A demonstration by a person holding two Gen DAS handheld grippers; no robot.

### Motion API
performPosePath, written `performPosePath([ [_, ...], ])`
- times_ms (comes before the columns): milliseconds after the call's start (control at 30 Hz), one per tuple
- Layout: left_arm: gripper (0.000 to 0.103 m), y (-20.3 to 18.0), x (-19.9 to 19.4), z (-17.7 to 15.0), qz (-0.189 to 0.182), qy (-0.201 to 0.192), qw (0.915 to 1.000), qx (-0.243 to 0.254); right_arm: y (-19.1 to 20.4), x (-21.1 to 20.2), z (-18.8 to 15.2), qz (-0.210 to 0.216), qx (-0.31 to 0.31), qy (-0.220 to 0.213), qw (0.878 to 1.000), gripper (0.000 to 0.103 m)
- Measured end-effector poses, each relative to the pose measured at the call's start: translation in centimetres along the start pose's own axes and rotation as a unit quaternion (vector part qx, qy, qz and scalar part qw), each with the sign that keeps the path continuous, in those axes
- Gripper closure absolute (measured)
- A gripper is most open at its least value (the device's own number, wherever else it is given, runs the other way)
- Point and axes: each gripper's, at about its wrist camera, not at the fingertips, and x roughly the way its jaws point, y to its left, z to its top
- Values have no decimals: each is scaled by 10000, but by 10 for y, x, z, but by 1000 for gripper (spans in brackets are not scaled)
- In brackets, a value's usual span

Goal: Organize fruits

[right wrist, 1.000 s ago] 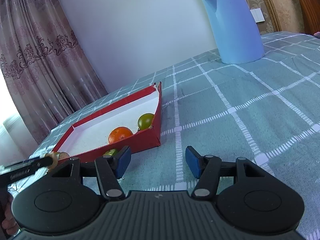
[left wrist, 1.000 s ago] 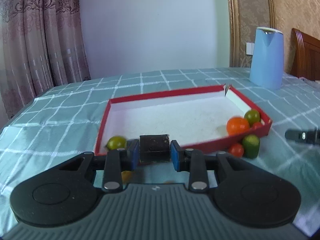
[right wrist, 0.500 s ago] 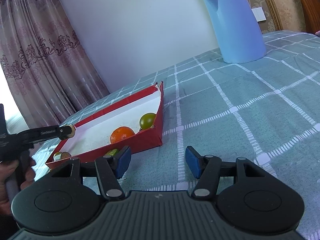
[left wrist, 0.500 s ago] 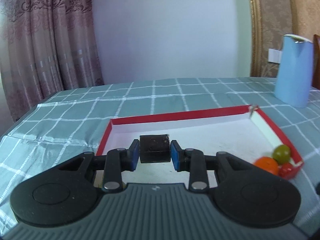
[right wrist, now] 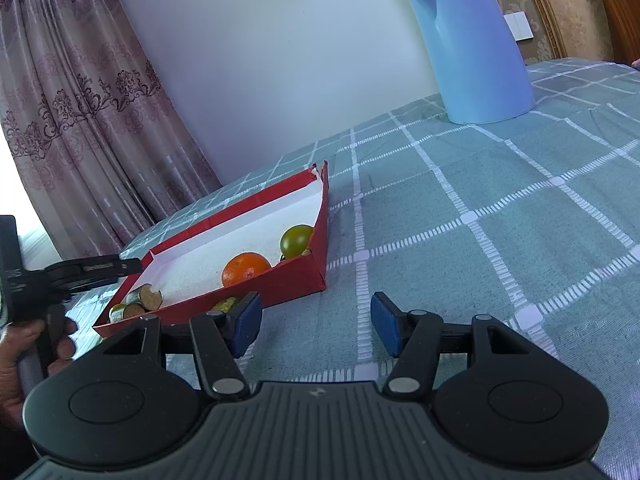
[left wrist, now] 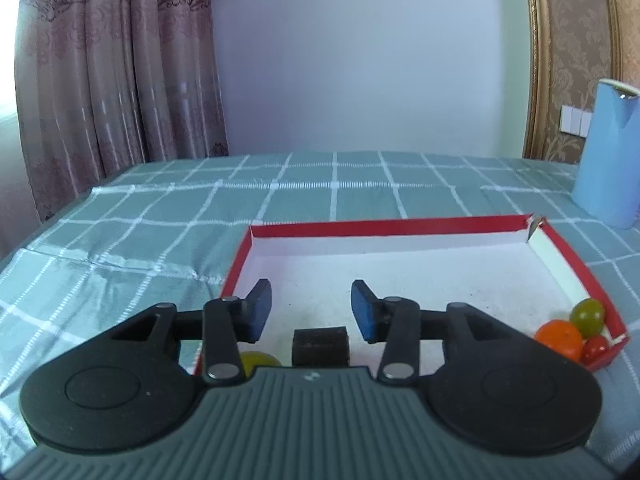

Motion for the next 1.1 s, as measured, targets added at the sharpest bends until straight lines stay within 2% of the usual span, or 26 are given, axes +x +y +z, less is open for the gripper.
performPosePath([
  [167,41,10,-34,-9,87,-53,9999,-19,1,1,-1,-19,-7,5,10000,44],
  [233,22,17,-49,-16,169,-138,9997,-84,0,1,-1,-16,-7,6,10000,44],
  [400,14,34,-78,-34,267,-234,9993,-138,1,1,-1,-46,-15,30,10000,44],
  [600,11,56,-94,-55,437,-231,9984,-258,2,2,-1,-100,-17,89,9999,44],
  [833,11,76,-91,-77,667,-96,9967,-442,3,3,-1,-174,-44,105,9998,44],
  [1100,11,85,-85,-84,601,-10,9962,-627,5,2,-1,-246,-99,72,9996,44],
])
